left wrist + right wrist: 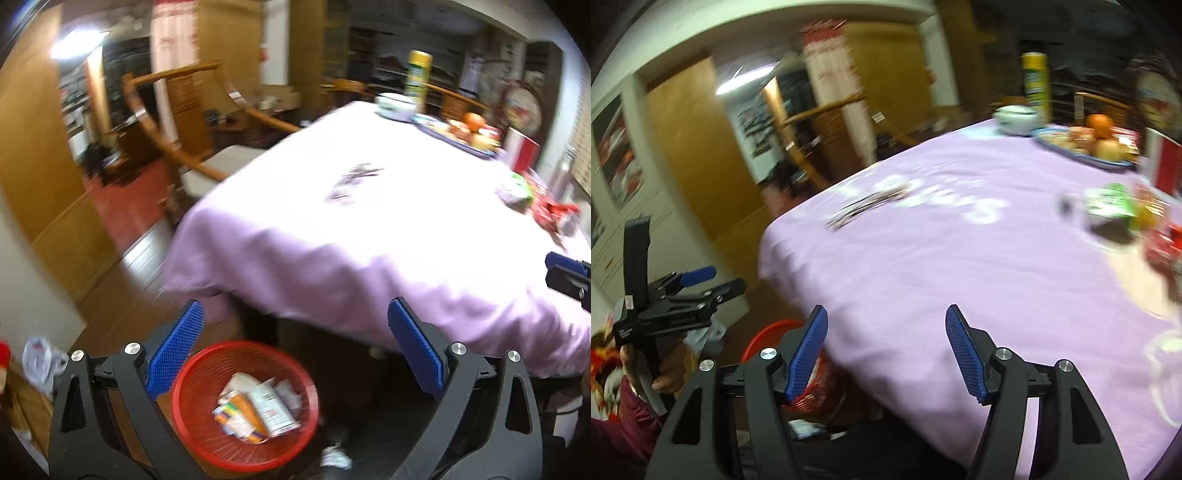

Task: Collect trash
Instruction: 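Open the right tool over the red basket to drop the medicine box, then return the left tool to the table and grasp the green tea carton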

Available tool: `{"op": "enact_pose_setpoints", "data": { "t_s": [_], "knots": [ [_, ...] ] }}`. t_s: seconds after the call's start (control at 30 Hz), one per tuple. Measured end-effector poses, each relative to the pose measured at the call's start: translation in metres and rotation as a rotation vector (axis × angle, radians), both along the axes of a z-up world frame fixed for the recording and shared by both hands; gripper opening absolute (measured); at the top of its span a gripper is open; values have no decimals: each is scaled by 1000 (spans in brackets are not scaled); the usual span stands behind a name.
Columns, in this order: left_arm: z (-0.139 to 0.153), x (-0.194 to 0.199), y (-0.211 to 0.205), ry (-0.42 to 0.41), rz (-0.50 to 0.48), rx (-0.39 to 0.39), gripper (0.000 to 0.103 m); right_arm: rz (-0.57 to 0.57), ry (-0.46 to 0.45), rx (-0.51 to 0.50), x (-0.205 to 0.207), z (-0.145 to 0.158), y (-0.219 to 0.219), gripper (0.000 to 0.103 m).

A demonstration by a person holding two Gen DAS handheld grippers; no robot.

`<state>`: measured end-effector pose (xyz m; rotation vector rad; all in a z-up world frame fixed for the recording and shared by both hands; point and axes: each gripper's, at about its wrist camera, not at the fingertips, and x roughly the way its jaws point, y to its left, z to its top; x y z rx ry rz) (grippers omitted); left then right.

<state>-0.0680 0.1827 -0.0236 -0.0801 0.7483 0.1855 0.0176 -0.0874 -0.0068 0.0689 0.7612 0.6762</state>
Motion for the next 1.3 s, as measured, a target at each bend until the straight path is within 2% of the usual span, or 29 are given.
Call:
{"op": "enact_pose_setpoints", "data": {
  "t_s": [0.33,0.53,0.7,0.77,0.9,1.0,1.13,1.3],
  "knots": [
    [16,104,-136,12,-307,84,96,-435,-54,-40,28,-12,-146,73],
    [20,162,-206,20,-429,107,96,-572,-33,-42,51,-29,-204,81],
    [23,218,-260,25,-502,62,96,-667,5,-37,72,-40,-240,81],
    [22,242,-281,32,-517,41,96,-684,16,-29,77,-46,-248,81],
    [15,285,-314,36,-505,56,96,-677,47,14,84,-54,-256,82],
    [-1,314,-329,88,-494,38,96,-673,48,5,84,-53,-254,82],
    [-19,332,-326,134,-462,45,97,-644,44,-28,86,-53,-247,83],
    [-19,329,-286,86,-353,102,97,-656,25,-36,83,-51,-245,83]
  ]
}}
